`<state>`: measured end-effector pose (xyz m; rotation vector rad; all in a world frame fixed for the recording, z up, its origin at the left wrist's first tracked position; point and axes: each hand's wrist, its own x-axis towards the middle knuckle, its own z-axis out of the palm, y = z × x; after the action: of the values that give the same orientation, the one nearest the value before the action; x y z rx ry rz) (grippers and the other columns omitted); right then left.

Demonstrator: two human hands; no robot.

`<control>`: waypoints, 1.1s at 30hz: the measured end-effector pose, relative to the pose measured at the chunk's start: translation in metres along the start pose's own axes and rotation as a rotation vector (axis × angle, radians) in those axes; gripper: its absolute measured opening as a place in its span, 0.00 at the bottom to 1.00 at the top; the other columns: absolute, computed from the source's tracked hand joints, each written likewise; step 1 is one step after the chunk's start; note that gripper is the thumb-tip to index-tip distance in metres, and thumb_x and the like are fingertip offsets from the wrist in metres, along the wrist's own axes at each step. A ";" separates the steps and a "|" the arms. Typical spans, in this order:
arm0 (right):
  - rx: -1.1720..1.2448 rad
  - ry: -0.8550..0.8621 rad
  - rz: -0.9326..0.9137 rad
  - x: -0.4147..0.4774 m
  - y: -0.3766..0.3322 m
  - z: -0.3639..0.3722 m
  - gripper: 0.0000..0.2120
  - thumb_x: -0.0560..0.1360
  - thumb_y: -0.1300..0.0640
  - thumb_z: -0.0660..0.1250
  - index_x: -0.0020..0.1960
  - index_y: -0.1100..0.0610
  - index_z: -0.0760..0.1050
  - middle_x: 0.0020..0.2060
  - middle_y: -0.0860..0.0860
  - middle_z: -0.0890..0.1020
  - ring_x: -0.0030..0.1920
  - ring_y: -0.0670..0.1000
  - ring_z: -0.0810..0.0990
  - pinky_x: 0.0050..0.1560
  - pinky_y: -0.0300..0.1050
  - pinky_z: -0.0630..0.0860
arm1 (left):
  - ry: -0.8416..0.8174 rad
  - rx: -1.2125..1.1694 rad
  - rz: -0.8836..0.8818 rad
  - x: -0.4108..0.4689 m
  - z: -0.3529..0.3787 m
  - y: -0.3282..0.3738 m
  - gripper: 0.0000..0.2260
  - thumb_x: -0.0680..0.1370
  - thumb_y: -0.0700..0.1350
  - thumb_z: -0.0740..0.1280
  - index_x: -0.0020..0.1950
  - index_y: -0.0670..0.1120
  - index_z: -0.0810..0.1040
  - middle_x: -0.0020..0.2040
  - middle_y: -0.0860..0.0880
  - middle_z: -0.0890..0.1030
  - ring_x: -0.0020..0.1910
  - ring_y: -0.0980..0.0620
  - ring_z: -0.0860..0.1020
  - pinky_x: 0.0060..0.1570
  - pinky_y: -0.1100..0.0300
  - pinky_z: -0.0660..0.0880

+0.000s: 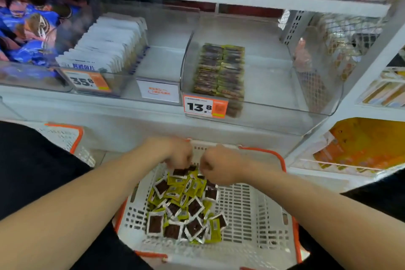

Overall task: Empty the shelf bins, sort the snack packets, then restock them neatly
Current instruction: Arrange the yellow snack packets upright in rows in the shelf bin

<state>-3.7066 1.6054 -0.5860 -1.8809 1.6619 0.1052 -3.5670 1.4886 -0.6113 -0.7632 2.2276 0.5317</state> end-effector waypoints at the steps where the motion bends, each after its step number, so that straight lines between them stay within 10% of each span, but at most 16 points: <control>1: -0.018 -0.051 0.040 0.015 0.010 0.017 0.11 0.77 0.61 0.62 0.38 0.61 0.78 0.36 0.57 0.81 0.39 0.59 0.78 0.41 0.50 0.77 | 0.028 0.012 -0.005 0.011 0.013 -0.006 0.12 0.80 0.46 0.62 0.57 0.50 0.84 0.54 0.50 0.86 0.51 0.46 0.83 0.57 0.49 0.80; 10: 0.239 -0.054 0.356 0.119 0.094 0.155 0.18 0.83 0.58 0.62 0.34 0.58 0.67 0.29 0.55 0.71 0.34 0.58 0.75 0.36 0.48 0.70 | 0.128 -0.410 -0.192 0.098 0.150 -0.051 0.09 0.83 0.40 0.65 0.63 0.42 0.77 0.59 0.47 0.78 0.53 0.46 0.76 0.50 0.64 0.76; 13: 0.273 0.010 0.393 0.138 0.105 0.186 0.12 0.83 0.51 0.66 0.57 0.61 0.76 0.47 0.58 0.81 0.50 0.61 0.82 0.45 0.49 0.77 | 0.066 -0.499 -0.223 0.116 0.178 -0.056 0.21 0.76 0.46 0.74 0.68 0.46 0.77 0.64 0.46 0.75 0.58 0.45 0.76 0.60 0.53 0.74; 17: 0.386 0.026 0.387 0.148 0.104 0.218 0.39 0.77 0.41 0.72 0.81 0.52 0.58 0.67 0.60 0.75 0.61 0.63 0.80 0.56 0.56 0.80 | 0.149 -0.446 -0.188 0.137 0.207 -0.061 0.31 0.75 0.41 0.78 0.76 0.51 0.72 0.74 0.49 0.73 0.67 0.46 0.77 0.65 0.51 0.77; 24: 0.337 0.097 0.459 0.154 0.102 0.237 0.26 0.73 0.45 0.75 0.65 0.53 0.72 0.58 0.57 0.77 0.60 0.63 0.75 0.55 0.54 0.76 | 0.253 -0.410 -0.200 0.141 0.198 -0.049 0.14 0.74 0.54 0.77 0.42 0.48 0.76 0.41 0.51 0.78 0.48 0.44 0.77 0.49 0.50 0.76; 27: 0.577 0.129 0.428 0.150 0.109 0.224 0.11 0.73 0.55 0.74 0.50 0.52 0.73 0.44 0.50 0.78 0.47 0.57 0.77 0.36 0.47 0.68 | 0.262 -0.531 -0.241 0.144 0.202 -0.042 0.13 0.78 0.51 0.75 0.54 0.45 0.75 0.47 0.49 0.76 0.47 0.45 0.76 0.42 0.53 0.70; 31: 0.793 0.119 0.478 0.135 0.121 0.206 0.27 0.78 0.57 0.73 0.75 0.54 0.69 0.69 0.52 0.76 0.65 0.57 0.77 0.56 0.48 0.74 | 0.345 -0.807 -0.347 0.138 0.201 -0.040 0.17 0.81 0.45 0.71 0.69 0.45 0.75 0.63 0.43 0.80 0.59 0.42 0.80 0.52 0.51 0.78; 33: 1.061 0.153 0.521 0.127 0.124 0.198 0.22 0.80 0.60 0.72 0.71 0.50 0.74 0.67 0.52 0.80 0.65 0.57 0.80 0.64 0.58 0.78 | 0.413 -0.927 -0.368 0.133 0.193 -0.040 0.13 0.81 0.43 0.71 0.65 0.45 0.79 0.60 0.46 0.82 0.58 0.46 0.80 0.50 0.54 0.78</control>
<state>-3.7284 1.5900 -0.8504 -0.6684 1.7411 -0.6057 -3.5217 1.5201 -0.8428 -1.8426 2.0429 1.3370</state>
